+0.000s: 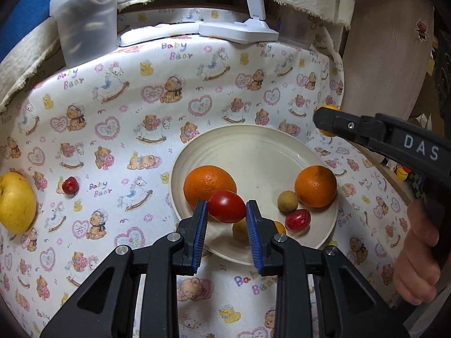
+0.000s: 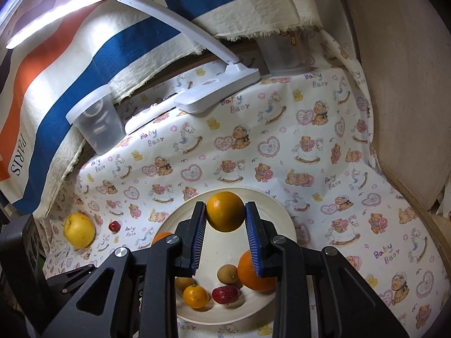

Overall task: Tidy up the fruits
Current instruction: 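Lower the cherry tomato and tangerine onto the plate and open both grippers, then move both open grippers back toward the yellow apple and small red fruit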

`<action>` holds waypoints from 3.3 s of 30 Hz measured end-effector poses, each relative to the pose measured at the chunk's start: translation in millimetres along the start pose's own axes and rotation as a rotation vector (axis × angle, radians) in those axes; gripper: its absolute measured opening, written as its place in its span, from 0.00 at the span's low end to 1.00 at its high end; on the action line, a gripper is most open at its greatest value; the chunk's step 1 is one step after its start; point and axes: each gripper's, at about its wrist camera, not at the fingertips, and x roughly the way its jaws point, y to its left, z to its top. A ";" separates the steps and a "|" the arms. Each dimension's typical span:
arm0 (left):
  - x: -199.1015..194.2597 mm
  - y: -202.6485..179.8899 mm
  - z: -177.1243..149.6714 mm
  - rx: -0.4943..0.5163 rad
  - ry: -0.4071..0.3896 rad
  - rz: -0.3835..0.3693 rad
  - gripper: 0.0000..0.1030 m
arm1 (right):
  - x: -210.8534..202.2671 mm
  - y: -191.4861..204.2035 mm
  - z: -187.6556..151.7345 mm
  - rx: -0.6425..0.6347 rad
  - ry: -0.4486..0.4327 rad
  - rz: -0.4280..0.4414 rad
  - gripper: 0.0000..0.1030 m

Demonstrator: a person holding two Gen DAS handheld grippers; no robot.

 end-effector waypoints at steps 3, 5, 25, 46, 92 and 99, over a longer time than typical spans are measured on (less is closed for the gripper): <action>2.3 -1.5 -2.4 0.009 0.006 0.003 0.26 | 6.4 -4.2 -0.7 0.011 0.027 -0.016 0.28; 3.1 -2.7 -2.5 0.015 0.006 0.004 0.26 | 11.3 -7.0 -1.2 0.016 0.050 -0.027 0.28; 3.8 6.3 -7.3 -0.005 -0.011 0.033 0.66 | 40.1 -22.5 -6.7 0.024 0.163 -0.058 0.28; -2.7 21.2 -8.4 -0.023 -0.032 0.071 0.74 | 50.7 -26.1 -9.4 0.024 0.195 -0.065 0.28; -107.3 93.6 -11.1 -0.097 -0.296 0.233 0.80 | 19.3 9.2 -11.0 -0.105 0.056 -0.060 0.60; -123.0 122.3 -26.6 -0.139 -0.353 0.255 0.83 | 22.3 13.7 -14.9 -0.128 0.051 -0.079 0.60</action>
